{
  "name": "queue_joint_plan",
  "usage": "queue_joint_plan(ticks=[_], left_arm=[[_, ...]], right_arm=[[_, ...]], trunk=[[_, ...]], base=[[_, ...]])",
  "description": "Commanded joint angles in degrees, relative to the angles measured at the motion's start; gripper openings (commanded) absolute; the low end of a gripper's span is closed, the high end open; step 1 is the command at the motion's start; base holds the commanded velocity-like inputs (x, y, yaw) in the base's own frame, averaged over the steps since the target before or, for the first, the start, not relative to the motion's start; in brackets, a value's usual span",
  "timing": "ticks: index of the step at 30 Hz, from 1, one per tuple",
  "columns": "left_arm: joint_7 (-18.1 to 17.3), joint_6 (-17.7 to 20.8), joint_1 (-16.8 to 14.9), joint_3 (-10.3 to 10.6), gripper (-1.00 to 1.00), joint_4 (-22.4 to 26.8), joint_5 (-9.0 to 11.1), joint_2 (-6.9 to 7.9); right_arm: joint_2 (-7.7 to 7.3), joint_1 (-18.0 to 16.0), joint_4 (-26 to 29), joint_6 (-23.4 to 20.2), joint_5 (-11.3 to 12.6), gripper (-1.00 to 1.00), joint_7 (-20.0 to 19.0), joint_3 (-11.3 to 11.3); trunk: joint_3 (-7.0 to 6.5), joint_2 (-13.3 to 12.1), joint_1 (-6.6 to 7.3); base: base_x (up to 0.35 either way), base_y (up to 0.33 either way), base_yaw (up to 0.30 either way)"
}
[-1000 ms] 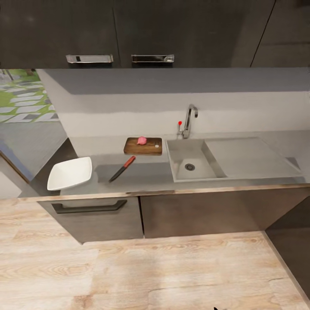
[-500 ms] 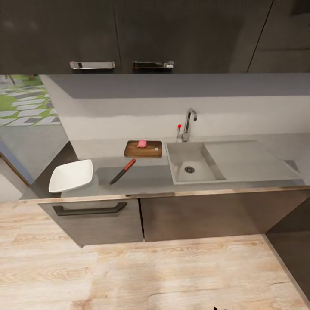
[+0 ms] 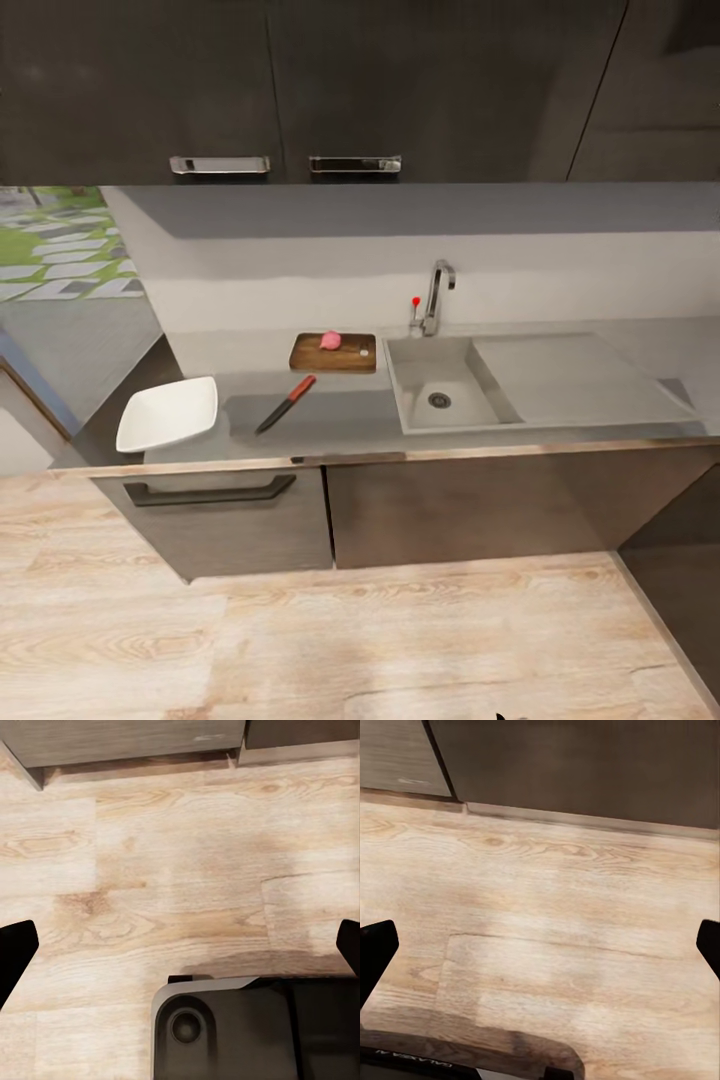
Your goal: In the kitchen, take the Vidalia onion out of the sink, dice it on the chopping board with the paring knife, put the diced onion into the bowl on the countertop, then place both the paring knife and the chopping board into the sink.
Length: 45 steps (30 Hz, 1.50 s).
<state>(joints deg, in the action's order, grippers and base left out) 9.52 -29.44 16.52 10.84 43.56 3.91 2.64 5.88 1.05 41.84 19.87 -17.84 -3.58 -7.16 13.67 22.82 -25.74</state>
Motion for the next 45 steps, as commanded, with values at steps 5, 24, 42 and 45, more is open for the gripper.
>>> queue_joint_plan(ticks=[5,24,42,45], left_arm=[[0.41,-0.09,0.00,0.47,1.00,-0.04,0.40,0.09],[0.41,-0.09,0.00,0.49,1.00,-0.03,0.40,0.09],[0.41,-0.09,0.00,0.49,1.00,0.03,0.32,0.09],[0.41,-0.09,0.00,0.49,1.00,0.03,0.31,0.09]], right_arm=[[0.10,0.01,0.09,0.14,-0.44,1.00,-0.38,-0.40],[0.10,0.01,0.09,0.17,-0.44,1.00,-0.38,-0.31],[0.10,0.01,0.04,0.17,-0.44,1.00,-0.38,-0.21],[0.10,0.01,0.01,0.17,-0.47,1.00,-0.38,-0.15]], trunk=[[-0.38,0.09,-0.04],[-2.12,0.09,-0.04],[-3.77,0.09,-0.04],[-4.04,0.09,-0.04]], base=[[0.000,0.000,0.000],[0.000,0.000,0.000],[0.000,0.000,0.000],[0.000,0.000,0.000]])
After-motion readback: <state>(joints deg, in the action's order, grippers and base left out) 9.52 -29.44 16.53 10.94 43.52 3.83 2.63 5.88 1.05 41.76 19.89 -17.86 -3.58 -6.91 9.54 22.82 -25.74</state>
